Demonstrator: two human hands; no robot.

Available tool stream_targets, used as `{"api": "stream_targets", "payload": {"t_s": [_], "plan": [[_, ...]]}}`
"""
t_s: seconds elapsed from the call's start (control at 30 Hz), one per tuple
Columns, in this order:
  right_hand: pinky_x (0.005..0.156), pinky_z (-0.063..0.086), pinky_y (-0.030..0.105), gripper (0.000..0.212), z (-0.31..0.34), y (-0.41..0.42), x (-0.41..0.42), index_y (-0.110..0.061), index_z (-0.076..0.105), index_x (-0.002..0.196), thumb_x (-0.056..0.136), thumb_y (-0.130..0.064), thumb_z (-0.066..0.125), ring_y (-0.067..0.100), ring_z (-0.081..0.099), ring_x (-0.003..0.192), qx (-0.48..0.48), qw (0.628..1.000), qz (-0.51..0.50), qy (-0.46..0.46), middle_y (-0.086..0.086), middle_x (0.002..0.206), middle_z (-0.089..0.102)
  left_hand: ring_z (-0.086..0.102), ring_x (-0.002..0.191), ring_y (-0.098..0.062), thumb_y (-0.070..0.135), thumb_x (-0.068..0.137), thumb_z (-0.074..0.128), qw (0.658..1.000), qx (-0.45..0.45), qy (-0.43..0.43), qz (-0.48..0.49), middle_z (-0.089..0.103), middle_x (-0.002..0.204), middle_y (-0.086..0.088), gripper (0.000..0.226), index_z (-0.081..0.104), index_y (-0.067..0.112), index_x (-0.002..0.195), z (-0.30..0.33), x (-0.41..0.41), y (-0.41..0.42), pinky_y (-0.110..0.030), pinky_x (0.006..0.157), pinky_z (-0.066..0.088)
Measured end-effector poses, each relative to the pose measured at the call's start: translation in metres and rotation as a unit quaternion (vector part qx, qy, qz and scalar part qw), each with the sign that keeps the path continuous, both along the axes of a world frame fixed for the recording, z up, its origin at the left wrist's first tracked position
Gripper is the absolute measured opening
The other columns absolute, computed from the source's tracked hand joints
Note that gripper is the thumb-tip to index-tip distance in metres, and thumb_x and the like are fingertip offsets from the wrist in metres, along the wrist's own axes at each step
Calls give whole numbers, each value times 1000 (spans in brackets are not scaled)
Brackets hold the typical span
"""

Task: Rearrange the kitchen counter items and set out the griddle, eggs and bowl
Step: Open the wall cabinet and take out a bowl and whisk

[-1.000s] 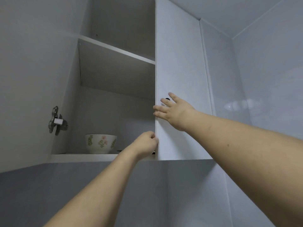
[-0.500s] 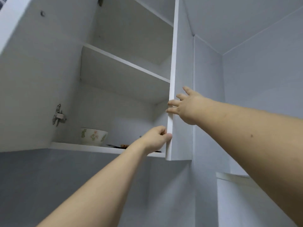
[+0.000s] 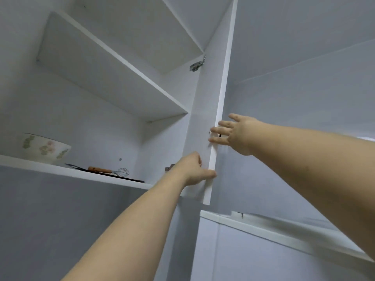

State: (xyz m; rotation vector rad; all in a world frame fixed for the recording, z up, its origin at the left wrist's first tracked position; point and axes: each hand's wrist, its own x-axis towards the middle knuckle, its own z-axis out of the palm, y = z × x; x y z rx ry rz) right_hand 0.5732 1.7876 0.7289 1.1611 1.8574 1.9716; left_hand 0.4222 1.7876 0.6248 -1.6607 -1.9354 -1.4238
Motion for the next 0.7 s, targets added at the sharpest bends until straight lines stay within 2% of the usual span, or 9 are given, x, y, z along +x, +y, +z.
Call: {"api": "stream_targets", "payload": {"t_s": [0.07, 0.1, 0.2, 0.27, 0.37, 0.43, 0.57, 0.67, 0.7], "plan": [[119, -4, 45, 84, 3, 12, 8, -30, -28, 146, 98, -29, 41, 21, -17, 147, 13, 1000, -15, -14, -1, 156, -30, 49, 122, -24, 56, 73, 74, 999, -11, -21, -28, 49, 139, -4, 80, 43, 15, 135, 0, 1, 9, -30, 92, 40], [119, -4, 45, 86, 3, 16, 11, -29, -30, 145, 97, -29, 42, 21, -17, 146, 17, 1000, -16, -20, 0, 155, -31, 45, 129, -25, 59, 72, 74, 999, -21, -33, -31, 43, 146, -5, 92, 36, 14, 143, 0, 0, 12, -29, 92, 37], [119, -4, 44, 85, 2, 27, 15, -27, -32, 144, 98, -29, 39, 22, -19, 146, 38, 998, -23, -35, 1, 155, -32, 41, 134, -26, 64, 67, 75, 996, -37, -59, -50, 39, 150, -5, 105, 30, 14, 147, 2, -1, 24, -31, 94, 36], [120, -5, 44, 83, 5, 34, 18, -27, -34, 143, 99, -27, 37, 23, -20, 145, 43, 998, -22, -48, 1, 154, -32, 38, 136, -26, 68, 63, 74, 996, -48, -58, -53, 32, 153, -6, 114, 26, 12, 149, 4, 0, 33, -35, 102, 38], [119, -6, 43, 79, 10, 42, 25, -28, -33, 143, 99, -25, 32, 24, -21, 145, 58, 995, -22, -77, -1, 155, -31, 14, 148, -25, 74, 62, 70, 995, -76, -46, -34, 0, 163, -4, 131, -2, 14, 155, 3, 5, 45, -40, 116, 22], [119, -7, 43, 75, 10, 46, 30, -27, -31, 145, 98, -23, 27, 23, -20, 146, 66, 993, -12, -97, -1, 156, -29, 4, 150, -23, 74, 64, 69, 996, -78, -43, -31, -11, 163, -3, 135, -12, 13, 154, 3, 9, 53, -40, 119, 14], [119, -8, 42, 72, 9, 60, 38, -25, -31, 145, 98, -22, 23, 20, -19, 146, 83, 988, -28, -125, -2, 156, -29, -4, 150, -25, 74, 67, 66, 996, -91, -26, -4, -13, 162, -8, 134, -14, 9, 153, 6, 20, 65, -42, 121, 9], [119, -8, 43, 74, 5, 68, 47, -23, -33, 144, 97, -23, 24, 20, -19, 146, 61, 992, -32, -103, -1, 155, -32, -8, 150, -26, 76, 66, 63, 995, -98, -10, 19, -15, 162, -7, 134, -15, 9, 152, 7, 28, 80, -49, 120, 9], [119, -8, 43, 74, 0, 69, 49, -22, -32, 145, 97, -23, 25, 20, -19, 146, 80, 991, -51, -94, 0, 155, -31, -8, 150, -26, 76, 66, 62, 995, -96, -8, 25, -15, 162, -7, 134, -16, 10, 152, 7, 30, 85, -51, 119, 9]]}}
